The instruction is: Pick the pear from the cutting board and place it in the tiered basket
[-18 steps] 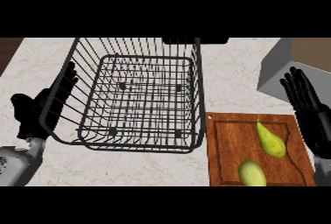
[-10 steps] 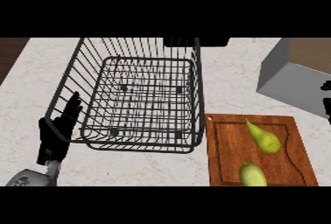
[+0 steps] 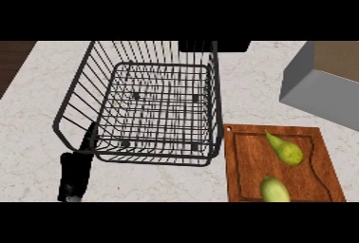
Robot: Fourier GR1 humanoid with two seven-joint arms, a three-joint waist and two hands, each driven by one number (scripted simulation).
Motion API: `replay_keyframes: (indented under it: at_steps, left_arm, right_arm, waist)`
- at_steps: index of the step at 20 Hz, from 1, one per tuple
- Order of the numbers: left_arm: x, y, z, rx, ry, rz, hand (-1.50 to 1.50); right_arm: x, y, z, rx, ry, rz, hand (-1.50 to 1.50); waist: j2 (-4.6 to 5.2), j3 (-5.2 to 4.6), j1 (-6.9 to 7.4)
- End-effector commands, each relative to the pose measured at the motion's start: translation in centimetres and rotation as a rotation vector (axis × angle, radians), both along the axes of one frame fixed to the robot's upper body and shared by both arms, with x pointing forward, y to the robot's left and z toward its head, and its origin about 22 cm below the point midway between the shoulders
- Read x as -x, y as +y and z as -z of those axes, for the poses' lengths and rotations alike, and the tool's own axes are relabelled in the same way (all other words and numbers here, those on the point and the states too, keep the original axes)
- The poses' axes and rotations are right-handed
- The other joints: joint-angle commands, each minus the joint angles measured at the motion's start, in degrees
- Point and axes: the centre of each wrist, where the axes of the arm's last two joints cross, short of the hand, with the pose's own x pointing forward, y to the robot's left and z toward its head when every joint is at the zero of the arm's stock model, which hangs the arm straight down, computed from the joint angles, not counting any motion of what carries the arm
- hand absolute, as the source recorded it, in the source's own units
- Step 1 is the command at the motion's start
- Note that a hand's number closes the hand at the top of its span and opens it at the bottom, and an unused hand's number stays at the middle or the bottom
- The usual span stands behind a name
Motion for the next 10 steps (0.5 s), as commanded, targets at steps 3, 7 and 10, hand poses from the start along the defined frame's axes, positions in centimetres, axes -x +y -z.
replay_keyframes:
  at_steps: [3,7,10]
  left_arm:
    - [0.7,-0.3,0.7,0.004,0.011,-0.012,0.00]
    - [0.1,0.6,0.0,0.005,0.009,-0.022,0.00]
    - [1.1,0.1,1.1,0.020,0.021,-0.036,0.00]
  right_arm:
    - [3.0,-2.3,-2.5,0.262,0.256,-0.230,-1.50]
    - [3.1,-1.1,-5.0,0.544,0.364,-0.310,-1.50]
    - [2.7,-0.4,-8.9,0.746,0.409,-0.300,-1.50]
  waist:
    - [-0.27,-0.20,-0.77]
    - [-0.39,-0.26,-1.09]
    - [-0.46,-0.37,-1.15]
